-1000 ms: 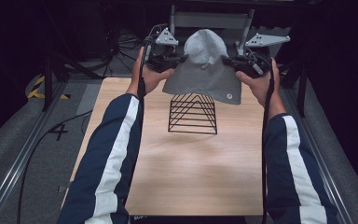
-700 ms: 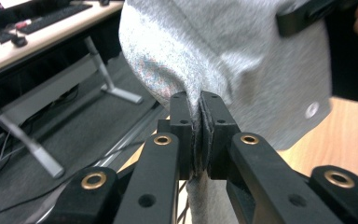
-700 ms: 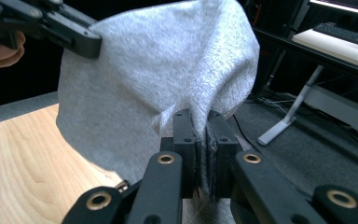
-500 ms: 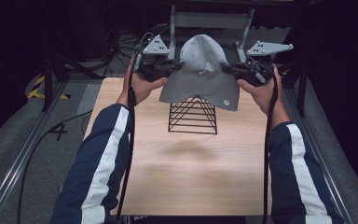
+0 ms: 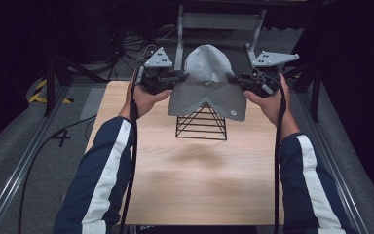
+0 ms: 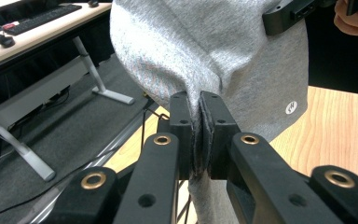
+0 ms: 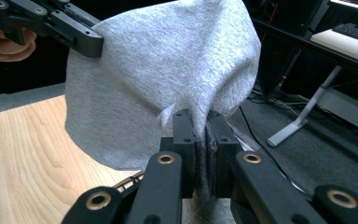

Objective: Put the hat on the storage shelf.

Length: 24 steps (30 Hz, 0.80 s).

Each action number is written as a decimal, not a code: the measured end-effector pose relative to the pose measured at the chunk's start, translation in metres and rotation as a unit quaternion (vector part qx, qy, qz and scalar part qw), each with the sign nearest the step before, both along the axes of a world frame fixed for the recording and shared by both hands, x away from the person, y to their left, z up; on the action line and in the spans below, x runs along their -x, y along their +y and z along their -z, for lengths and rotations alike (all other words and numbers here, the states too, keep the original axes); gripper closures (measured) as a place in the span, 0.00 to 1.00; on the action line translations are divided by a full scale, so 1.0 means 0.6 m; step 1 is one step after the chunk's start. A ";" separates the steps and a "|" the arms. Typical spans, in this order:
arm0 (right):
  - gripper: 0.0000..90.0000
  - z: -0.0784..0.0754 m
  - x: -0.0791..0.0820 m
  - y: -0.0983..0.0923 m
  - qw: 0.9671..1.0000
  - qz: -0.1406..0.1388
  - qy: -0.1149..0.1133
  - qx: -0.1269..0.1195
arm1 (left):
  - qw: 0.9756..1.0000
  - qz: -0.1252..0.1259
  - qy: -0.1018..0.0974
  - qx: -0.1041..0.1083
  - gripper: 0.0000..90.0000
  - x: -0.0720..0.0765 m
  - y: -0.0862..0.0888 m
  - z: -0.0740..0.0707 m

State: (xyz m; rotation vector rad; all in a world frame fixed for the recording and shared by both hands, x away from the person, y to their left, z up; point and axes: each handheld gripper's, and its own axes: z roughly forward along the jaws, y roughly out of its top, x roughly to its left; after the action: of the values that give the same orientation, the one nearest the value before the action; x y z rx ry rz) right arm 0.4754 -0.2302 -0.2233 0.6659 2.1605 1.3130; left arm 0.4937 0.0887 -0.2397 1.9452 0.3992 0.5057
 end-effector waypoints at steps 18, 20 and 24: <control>0.94 0.058 -0.002 -0.007 1.000 0.000 0.026 0.016 | 0.999 -0.003 0.028 -0.030 0.93 -0.008 -0.007 0.073; 0.94 0.071 -0.003 -0.007 0.999 -0.002 0.032 0.016 | 0.999 -0.003 0.033 -0.028 0.93 -0.009 -0.007 0.083; 0.94 0.089 -0.004 -0.008 0.999 -0.003 0.038 0.019 | 0.999 -0.004 0.038 -0.030 0.93 -0.010 -0.006 0.097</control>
State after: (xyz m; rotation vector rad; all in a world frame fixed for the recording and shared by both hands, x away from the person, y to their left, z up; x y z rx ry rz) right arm 0.4776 -0.2349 -0.2765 0.7047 2.2438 1.2657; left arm 0.4997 0.0854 -0.2980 2.0264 0.4460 0.4546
